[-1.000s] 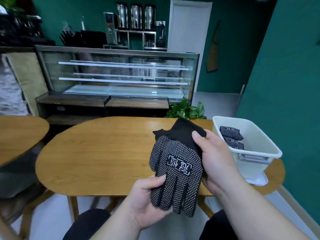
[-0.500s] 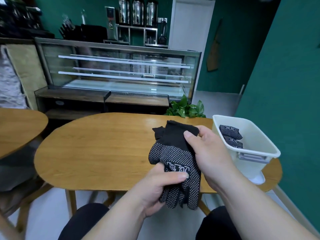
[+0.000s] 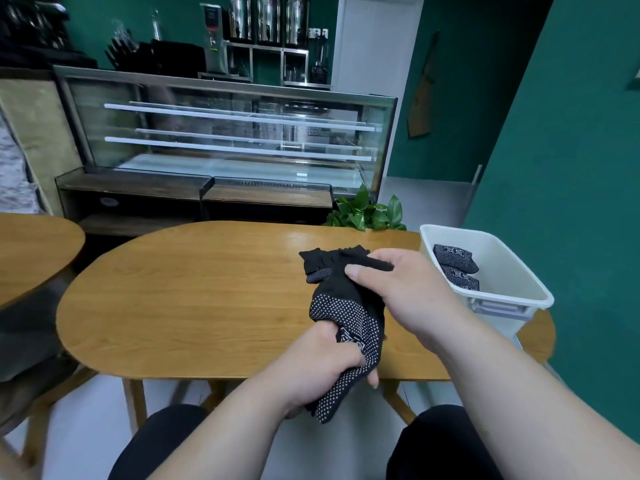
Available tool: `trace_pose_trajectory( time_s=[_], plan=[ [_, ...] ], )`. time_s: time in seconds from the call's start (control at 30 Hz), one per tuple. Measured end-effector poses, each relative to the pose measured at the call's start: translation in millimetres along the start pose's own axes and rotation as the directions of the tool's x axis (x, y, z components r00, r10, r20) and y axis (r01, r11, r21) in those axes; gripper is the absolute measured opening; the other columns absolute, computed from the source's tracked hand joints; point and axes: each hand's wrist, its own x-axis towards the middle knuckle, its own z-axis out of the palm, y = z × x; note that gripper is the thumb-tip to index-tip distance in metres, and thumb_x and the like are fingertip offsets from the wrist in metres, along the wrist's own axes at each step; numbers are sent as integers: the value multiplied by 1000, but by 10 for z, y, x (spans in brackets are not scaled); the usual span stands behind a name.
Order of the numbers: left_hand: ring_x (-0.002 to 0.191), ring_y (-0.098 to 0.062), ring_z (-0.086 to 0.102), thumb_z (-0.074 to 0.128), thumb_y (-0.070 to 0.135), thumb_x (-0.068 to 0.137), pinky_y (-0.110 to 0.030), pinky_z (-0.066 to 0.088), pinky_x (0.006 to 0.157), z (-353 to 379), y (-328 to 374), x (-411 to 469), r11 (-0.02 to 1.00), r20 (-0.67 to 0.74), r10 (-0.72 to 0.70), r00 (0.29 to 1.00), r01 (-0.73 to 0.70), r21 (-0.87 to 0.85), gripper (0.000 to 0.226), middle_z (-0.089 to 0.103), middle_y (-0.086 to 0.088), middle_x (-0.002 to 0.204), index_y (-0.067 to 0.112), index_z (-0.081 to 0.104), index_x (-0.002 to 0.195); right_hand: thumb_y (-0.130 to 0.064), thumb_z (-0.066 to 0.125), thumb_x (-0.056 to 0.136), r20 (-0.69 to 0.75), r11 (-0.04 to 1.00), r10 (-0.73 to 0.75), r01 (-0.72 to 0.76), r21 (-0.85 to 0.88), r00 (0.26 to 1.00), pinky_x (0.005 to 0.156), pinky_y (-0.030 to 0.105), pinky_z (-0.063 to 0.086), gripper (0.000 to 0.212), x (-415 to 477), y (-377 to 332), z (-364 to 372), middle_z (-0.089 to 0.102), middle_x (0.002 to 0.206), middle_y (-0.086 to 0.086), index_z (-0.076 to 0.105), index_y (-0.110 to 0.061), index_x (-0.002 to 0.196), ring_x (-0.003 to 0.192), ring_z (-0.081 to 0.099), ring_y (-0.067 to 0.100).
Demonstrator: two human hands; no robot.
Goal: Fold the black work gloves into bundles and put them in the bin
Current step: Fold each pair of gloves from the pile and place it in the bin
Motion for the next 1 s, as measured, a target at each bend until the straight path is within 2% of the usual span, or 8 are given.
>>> trace_pose_trajectory(
  time_s=[0.1,0.23,0.33,0.47,0.67,0.8,0.93,1.0],
  plan=[
    [60,-20,51,60,34,83,-28,41,58,5,-49,3,999,50,37,998,-38,16,44,65,-13,66,-8,65,96,-27,71,91,-33,998,16,-14,67,999,57,26,45,19,49,-4,-51,71,68,-1,70,-15,76,59,62,13],
    [58,-12,60,72,28,78,-17,44,59,-22,-51,-3,996,55,84,995,-82,-32,29,66,-6,61,10,65,100,-24,69,93,-57,978,42,-30,205,997,62,31,50,20,100,10,-92,73,72,8,69,-9,80,63,63,19],
    [54,-10,55,67,17,90,-22,44,66,-27,-62,28,993,-7,73,997,-72,91,7,61,-1,55,15,67,96,-19,67,94,-173,958,44,7,285,984,59,29,52,18,148,-17,-186,73,71,7,70,-8,80,60,63,17],
    [47,-14,44,58,28,92,-23,41,56,-51,19,35,970,6,38,999,-39,240,15,49,4,47,13,63,90,-16,65,96,-342,933,52,76,352,938,45,25,46,19,195,-38,-268,66,62,4,66,-8,78,49,58,13],
    [52,-17,46,60,36,90,-28,42,58,-77,50,81,961,-15,71,997,-65,270,18,55,3,51,24,55,77,-26,64,96,-359,993,-54,86,75,932,40,17,39,24,209,-48,-178,65,62,-1,67,-7,81,46,53,5],
    [50,-14,48,61,34,93,-31,45,65,-93,99,117,949,-24,110,994,-98,301,23,53,4,48,20,54,77,-27,65,95,-414,992,-78,114,62,907,37,17,37,24,248,-125,-269,63,63,0,65,-8,80,45,52,7],
    [62,-21,64,62,44,90,-34,51,62,-116,115,116,985,20,104,994,-106,138,32,69,0,71,13,59,96,-32,66,94,-331,991,-118,131,15,936,43,20,40,23,221,-127,-244,63,60,-7,67,-14,79,48,52,5],
    [72,-16,67,63,43,91,-35,52,68,-160,81,125,984,-44,153,987,-148,99,18,71,5,82,26,63,92,-33,67,94,-292,987,-123,146,60,949,45,21,41,23,210,-142,-278,63,60,-8,66,-16,78,51,53,7]
  ],
)
